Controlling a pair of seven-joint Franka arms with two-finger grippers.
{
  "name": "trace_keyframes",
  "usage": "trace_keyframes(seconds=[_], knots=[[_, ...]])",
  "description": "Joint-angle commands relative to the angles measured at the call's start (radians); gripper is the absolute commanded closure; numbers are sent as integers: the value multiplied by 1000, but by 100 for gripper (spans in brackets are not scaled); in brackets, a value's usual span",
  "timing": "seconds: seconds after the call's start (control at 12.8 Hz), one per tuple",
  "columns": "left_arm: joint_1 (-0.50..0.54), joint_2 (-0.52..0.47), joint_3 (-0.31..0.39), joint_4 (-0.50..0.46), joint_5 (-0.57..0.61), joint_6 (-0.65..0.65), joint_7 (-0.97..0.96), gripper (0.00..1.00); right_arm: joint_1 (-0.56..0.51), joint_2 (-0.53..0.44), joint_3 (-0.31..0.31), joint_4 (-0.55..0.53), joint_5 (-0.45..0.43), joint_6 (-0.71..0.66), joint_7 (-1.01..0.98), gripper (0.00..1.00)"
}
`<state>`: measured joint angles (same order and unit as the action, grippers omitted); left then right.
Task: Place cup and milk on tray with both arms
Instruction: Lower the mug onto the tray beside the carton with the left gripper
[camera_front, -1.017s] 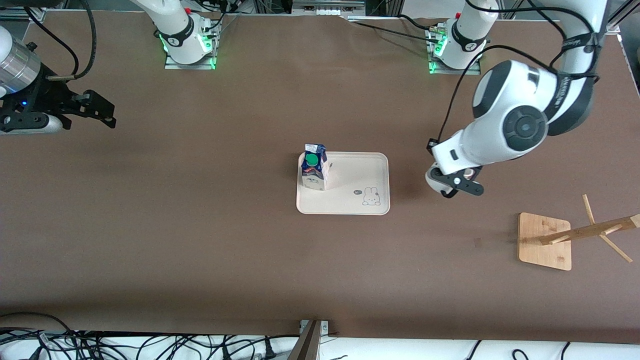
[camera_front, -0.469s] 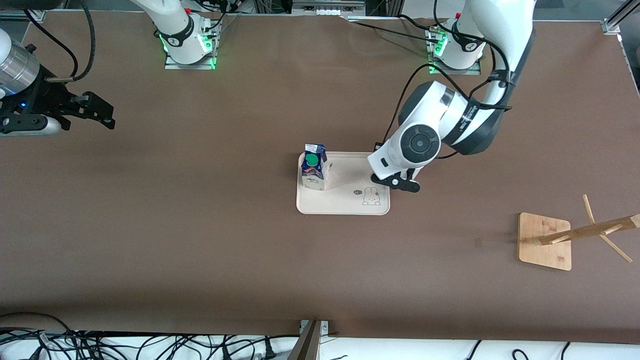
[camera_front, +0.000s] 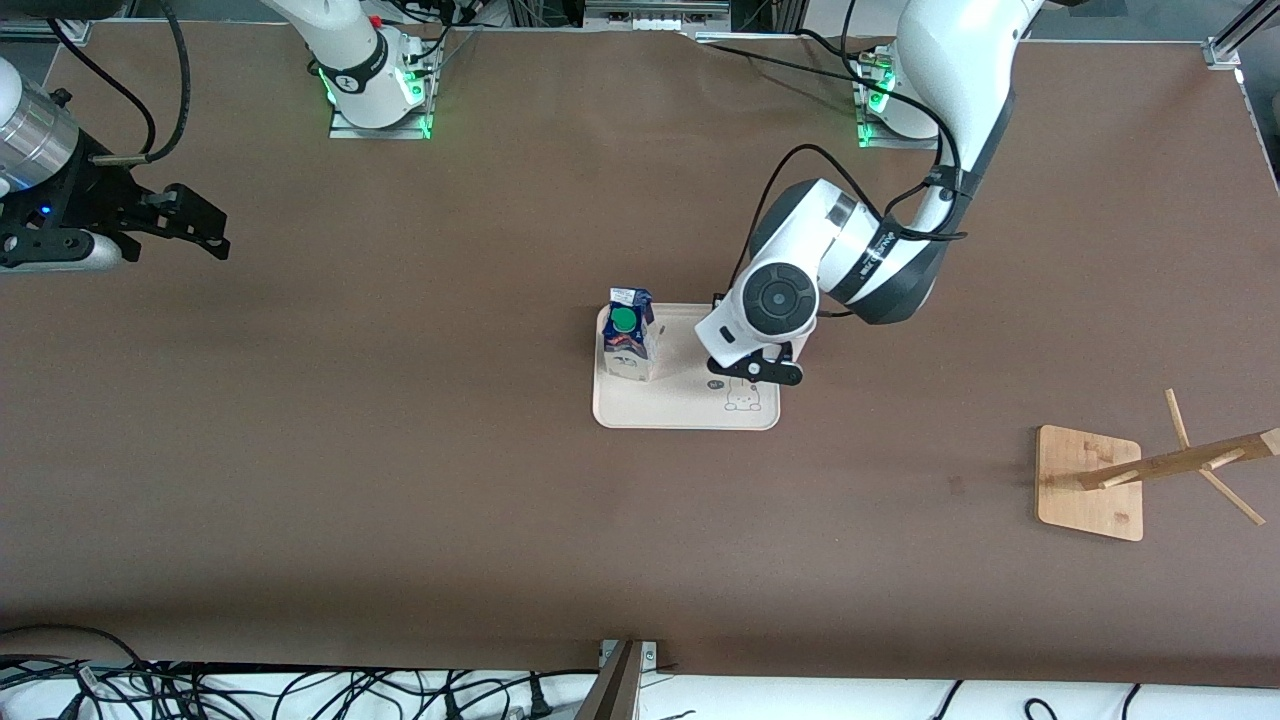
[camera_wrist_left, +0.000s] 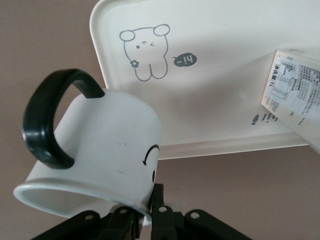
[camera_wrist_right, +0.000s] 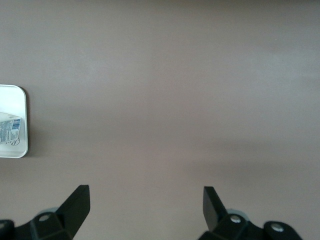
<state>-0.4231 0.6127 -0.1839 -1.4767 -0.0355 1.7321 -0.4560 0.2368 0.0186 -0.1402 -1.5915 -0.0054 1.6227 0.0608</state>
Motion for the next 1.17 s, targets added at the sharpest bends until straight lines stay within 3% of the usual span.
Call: trace_keyframes(seconds=[0.0,0.39,1.09], knots=[[-25,41,3,76,16,-20,-24,100,-11,9,8,19,-13,-1,-4,0],[-46,123,-12,147,14,-19,-26,100,-11,9,8,19,-13,-1,-4,0],[-71,188,-25,150,-12,-20,-79,100,-11,9,8,19,-11,-1,-4,0]])
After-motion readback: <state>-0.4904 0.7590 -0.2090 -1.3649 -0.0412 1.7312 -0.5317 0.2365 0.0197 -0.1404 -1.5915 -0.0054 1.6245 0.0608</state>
